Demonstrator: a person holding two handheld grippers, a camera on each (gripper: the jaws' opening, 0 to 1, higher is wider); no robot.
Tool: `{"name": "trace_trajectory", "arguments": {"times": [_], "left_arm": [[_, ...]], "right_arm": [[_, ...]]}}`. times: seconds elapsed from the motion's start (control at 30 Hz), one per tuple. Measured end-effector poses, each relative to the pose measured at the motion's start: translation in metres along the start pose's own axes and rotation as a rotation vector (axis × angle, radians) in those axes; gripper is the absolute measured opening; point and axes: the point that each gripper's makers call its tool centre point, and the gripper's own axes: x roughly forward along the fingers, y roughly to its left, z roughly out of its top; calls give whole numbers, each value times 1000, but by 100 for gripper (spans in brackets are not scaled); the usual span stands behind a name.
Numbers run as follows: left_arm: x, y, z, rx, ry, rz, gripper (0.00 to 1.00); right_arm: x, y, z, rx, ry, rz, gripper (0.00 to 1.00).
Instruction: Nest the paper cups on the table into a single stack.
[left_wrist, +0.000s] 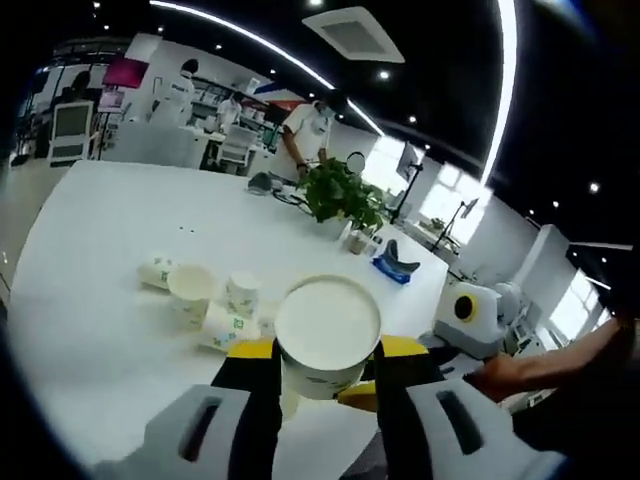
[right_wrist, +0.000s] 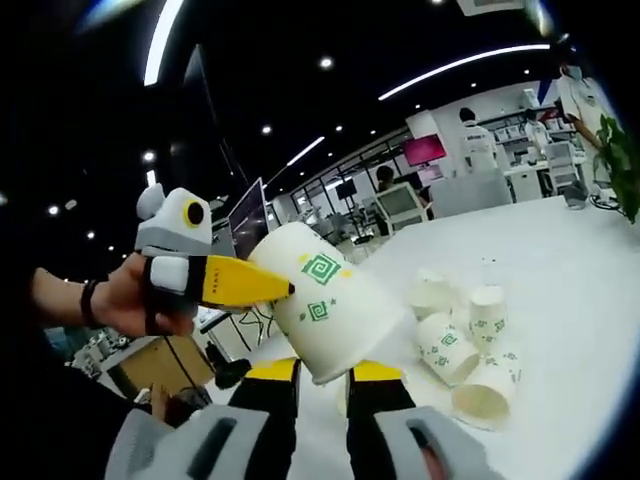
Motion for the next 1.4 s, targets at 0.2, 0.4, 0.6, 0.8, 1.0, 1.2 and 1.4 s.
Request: {"name": "trace_trajectory", "arguments": {"times": [0.2, 0.4, 0.6, 0.8, 1.0, 1.2, 1.4], "left_arm": [[2, 4, 3, -165, -38, -67, 34], [-1, 4, 4, -201, -51, -87, 34], [-1, 1, 4, -177, -39, -98, 34], [-1, 1, 6, -188, -35, -122, 34], [-1, 2, 3, -206, -19, -148, 34], [-2, 1, -1, -198, -7, -152, 35], [-1, 2, -11, -152, 24, -132, 40]], "right_arm": [[-4, 5, 6, -29, -19, 15, 6], [-5, 8, 8, -55, -21, 25, 2], [-4, 9, 5, -80, -11, 35, 0], [-5, 14, 8, -109, -18, 39, 0], [-5, 16, 6, -130, -11, 47, 0], [-6, 15, 1, -137, 7, 48, 0], [-7, 14, -3, -143, 28, 46, 0]]}}
